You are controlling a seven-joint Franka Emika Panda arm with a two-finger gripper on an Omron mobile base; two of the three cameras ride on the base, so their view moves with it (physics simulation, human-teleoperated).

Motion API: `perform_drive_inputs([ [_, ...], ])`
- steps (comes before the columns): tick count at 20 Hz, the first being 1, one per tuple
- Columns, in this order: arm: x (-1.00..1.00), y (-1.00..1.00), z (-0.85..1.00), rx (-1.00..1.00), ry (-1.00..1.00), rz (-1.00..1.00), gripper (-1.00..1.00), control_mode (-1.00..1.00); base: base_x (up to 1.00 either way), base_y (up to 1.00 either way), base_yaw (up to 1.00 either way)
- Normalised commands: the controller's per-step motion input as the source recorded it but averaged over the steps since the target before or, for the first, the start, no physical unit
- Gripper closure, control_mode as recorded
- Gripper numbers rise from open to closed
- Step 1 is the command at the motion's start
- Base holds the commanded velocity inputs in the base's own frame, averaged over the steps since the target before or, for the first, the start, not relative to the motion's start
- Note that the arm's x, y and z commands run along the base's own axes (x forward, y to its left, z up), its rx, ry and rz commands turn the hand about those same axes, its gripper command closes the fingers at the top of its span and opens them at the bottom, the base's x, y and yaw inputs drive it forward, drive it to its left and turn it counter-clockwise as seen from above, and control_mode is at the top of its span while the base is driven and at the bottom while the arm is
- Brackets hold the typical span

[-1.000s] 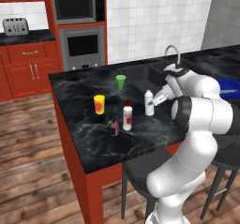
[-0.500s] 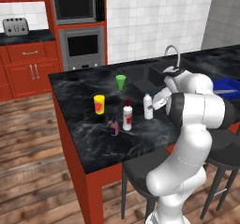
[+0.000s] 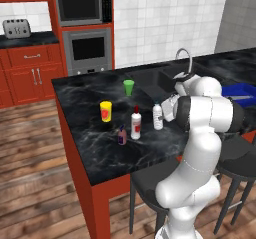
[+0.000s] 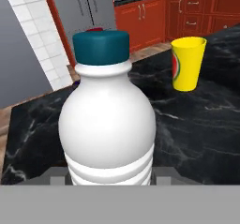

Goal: Place the drinks on the dining counter in a tight cluster.

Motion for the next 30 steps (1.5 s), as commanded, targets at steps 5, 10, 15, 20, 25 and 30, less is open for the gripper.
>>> perform_drive_inputs([
  [5, 0.00, 0.03, -0.06, 0.07, -0.12, 0.02, 1.00, -1.00, 0.00, 0.00, 0.00],
  [10, 0.00, 0.11, 0.00, 0.05, -0.08, 0.00, 1.00, -1.00, 0.00, 0.00, 0.00],
  [15, 0.00, 0.11, 0.02, 0.00, 0.00, 0.00, 1.00, -1.00, 0.00, 0.00, 0.00],
  [20, 0.00, 0.13, -0.12, 0.00, 0.03, 0.00, 1.00, -1.00, 0.00, 0.00, 0.00],
  [25, 0.00, 0.04, -0.09, 0.00, 0.00, 0.00, 1.00, -1.00, 0.00, 0.00, 0.00],
  [30, 0.00, 0.08, -0.02, 0.00, 0.00, 0.00, 1.00, -1.00, 0.00, 0.00, 0.00],
])
